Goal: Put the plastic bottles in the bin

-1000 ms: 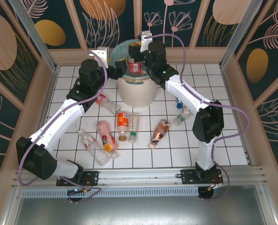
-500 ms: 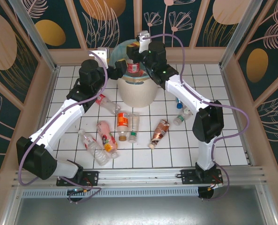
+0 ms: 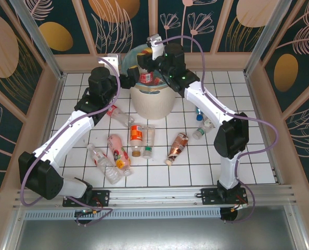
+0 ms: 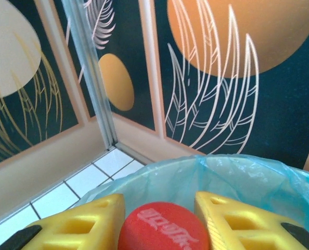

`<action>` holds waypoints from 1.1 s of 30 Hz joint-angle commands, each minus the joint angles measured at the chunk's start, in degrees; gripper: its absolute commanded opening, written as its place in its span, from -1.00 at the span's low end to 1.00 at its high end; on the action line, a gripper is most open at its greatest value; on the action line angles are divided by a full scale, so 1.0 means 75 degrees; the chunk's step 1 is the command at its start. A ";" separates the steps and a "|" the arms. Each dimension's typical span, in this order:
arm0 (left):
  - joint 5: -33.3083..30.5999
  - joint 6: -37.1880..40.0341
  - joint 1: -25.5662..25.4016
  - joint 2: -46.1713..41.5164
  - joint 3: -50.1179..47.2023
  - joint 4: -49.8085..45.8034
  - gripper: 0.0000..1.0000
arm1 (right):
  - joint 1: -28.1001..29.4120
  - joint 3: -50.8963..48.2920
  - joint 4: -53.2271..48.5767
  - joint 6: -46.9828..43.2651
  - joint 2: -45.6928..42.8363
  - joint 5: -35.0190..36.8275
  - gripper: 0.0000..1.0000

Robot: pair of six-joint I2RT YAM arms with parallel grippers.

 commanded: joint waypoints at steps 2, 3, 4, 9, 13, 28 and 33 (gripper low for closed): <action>-0.0204 0.0217 0.0001 -0.0233 -0.0088 0.0234 0.67 | 0.0072 0.0592 -0.1080 -0.0501 0.0086 -0.0341 -0.15; -0.0222 0.0217 0.0008 -0.0246 -0.0088 0.0231 0.67 | 0.0066 0.0612 -0.1173 -0.0569 0.0090 -0.0333 -0.14; -0.0232 0.0223 0.0001 -0.0250 -0.0091 0.0246 0.67 | 0.0069 0.0623 -0.1245 -0.0609 0.0079 -0.0313 -0.14; -0.0343 0.0265 0.0003 -0.0301 -0.0139 0.0287 0.67 | 0.0066 0.0838 -0.1807 -0.0819 0.0093 -0.0349 -0.15; -0.0493 0.0302 -0.0006 -0.0381 -0.0205 0.0359 0.67 | 0.0070 0.1025 -0.2092 -0.0909 0.0165 -0.0253 -0.26; -0.0767 0.0355 0.0001 -0.0526 -0.0343 0.0527 0.67 | 0.0051 0.1751 -0.2730 -0.0612 0.0490 0.0202 -0.35; -0.0697 0.0307 0.0000 -0.0491 -0.0344 0.0516 0.67 | -0.0062 0.1988 -0.2904 -0.0235 0.0793 0.0505 -0.30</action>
